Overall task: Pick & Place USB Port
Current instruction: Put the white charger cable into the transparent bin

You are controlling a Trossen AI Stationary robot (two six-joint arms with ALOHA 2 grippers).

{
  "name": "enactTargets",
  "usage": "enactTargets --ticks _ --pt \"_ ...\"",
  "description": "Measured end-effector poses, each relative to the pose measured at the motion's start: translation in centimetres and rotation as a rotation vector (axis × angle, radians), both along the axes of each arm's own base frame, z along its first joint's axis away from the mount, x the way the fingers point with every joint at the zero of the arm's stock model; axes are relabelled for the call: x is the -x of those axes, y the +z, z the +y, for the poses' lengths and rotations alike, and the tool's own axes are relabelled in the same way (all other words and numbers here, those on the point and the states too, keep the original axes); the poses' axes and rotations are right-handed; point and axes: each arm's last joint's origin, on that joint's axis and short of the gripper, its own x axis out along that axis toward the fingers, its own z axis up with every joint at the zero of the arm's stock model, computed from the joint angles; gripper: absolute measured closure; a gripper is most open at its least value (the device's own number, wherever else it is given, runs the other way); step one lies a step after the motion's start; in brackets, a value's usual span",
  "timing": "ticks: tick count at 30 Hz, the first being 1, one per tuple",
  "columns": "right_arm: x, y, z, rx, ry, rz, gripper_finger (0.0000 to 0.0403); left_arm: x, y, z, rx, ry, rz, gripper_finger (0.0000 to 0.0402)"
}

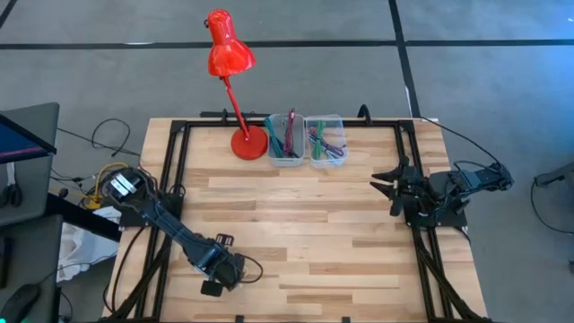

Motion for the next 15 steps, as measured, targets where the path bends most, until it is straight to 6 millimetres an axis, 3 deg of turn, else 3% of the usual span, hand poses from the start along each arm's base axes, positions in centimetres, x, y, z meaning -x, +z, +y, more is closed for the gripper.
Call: enactTargets --ticks 6,15 --pt "0.0 0.0 0.0 0.000 0.000 0.000 0.0285 -1.2 0.9 1.5 -0.038 0.071 -0.091 0.0392" --pt "0.0 0.0 0.0 -0.001 0.000 -0.003 0.0285 -4.2 6.4 7.6 -0.169 0.201 -0.452 0.0393"
